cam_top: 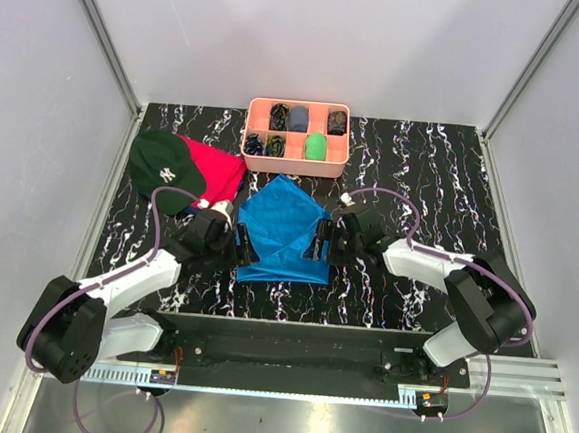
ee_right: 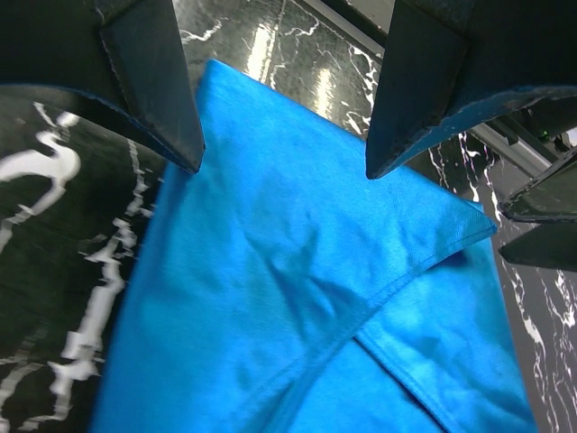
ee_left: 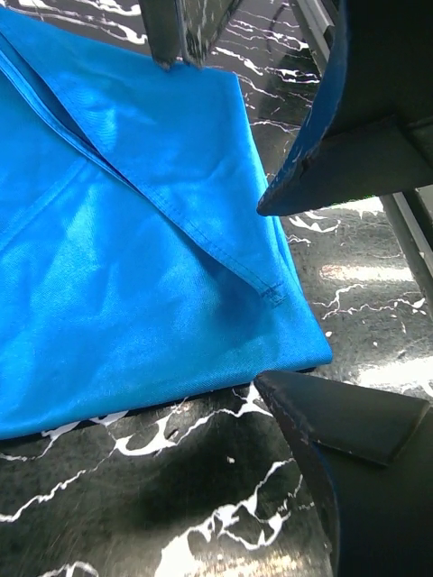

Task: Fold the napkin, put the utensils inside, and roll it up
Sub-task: Fold the napkin

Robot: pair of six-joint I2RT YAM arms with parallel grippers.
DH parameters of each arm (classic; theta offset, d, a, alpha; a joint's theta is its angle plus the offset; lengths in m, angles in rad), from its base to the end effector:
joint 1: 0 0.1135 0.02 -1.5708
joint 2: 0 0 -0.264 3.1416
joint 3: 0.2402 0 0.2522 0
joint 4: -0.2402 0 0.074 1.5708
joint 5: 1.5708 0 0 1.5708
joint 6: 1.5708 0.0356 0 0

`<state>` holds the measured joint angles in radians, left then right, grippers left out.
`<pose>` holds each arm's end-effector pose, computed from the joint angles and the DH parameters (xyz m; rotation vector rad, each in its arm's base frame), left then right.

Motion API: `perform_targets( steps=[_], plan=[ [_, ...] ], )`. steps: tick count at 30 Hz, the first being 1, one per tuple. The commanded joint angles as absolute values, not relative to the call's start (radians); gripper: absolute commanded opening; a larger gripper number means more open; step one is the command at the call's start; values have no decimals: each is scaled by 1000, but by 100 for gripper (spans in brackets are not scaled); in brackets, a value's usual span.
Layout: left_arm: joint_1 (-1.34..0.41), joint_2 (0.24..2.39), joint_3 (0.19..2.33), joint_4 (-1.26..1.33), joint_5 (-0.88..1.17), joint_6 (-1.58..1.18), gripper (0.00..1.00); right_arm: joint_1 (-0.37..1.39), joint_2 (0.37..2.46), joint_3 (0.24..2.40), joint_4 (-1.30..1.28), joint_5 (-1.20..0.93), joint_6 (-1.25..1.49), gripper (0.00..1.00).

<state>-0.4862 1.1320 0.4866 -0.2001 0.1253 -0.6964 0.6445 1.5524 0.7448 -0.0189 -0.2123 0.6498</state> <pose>0.1855 -0.1031 0.1713 -0.2052 2.5182 -0.6658 0.2365 0.1872 0.1619 -0.0993 2.5501 0.8168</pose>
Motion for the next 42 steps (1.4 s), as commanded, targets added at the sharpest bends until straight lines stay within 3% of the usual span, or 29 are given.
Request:
perform_targets(
  steps=[1, 6, 14, 18, 19, 22, 25, 42],
  plan=[
    [-495, 1164, 482, -112, 149, -712, 69, 611, 1476, 718, 6, -219, 661, 81],
    [-500, 1193, 469, -69, 167, -724, 59, 601, 1468, 710, 6, -218, 663, 81],
    [-508, 1238, 460, -31, 190, -741, 56, 598, 1471, 710, 6, -219, 664, 81],
    [-512, 1255, 440, -8, 209, -753, 40, 598, 1471, 710, 6, -218, 667, 81],
    [-512, 1256, 433, -6, 215, -756, 29, 597, 1471, 710, 6, -218, 667, 81],
    [-514, 1243, 423, -6, 210, -761, 11, 597, 1473, 709, 5, -218, 669, 81],
    [-514, 1215, 417, -14, 189, -765, 0, 595, 1480, 704, 6, -222, 669, 81],
    [-512, 1066, 348, -66, 84, -790, 0, 595, 1549, 695, 5, -294, 696, 81]
  ],
)
